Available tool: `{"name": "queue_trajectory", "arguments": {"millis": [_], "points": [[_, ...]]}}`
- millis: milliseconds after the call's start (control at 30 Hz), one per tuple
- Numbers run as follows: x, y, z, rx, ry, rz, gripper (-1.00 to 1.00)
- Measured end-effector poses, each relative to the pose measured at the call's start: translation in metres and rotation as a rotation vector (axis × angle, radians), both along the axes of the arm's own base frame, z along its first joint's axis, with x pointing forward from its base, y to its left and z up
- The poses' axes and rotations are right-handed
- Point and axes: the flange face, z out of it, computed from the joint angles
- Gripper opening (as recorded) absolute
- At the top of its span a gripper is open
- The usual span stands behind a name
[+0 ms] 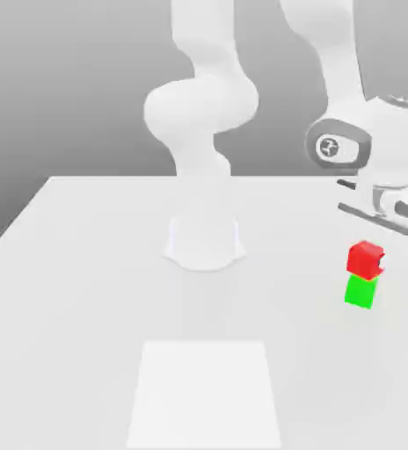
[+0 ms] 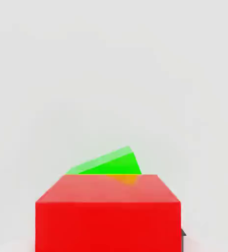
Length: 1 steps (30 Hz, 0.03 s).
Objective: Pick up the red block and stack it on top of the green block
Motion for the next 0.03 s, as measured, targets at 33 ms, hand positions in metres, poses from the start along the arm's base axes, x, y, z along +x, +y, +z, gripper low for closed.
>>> {"name": "queue_trajectory", "arguments": {"millis": [33], "points": [[0.0001,0.0000,0.0000,0.000,0.000,0.000,1.00]]}}
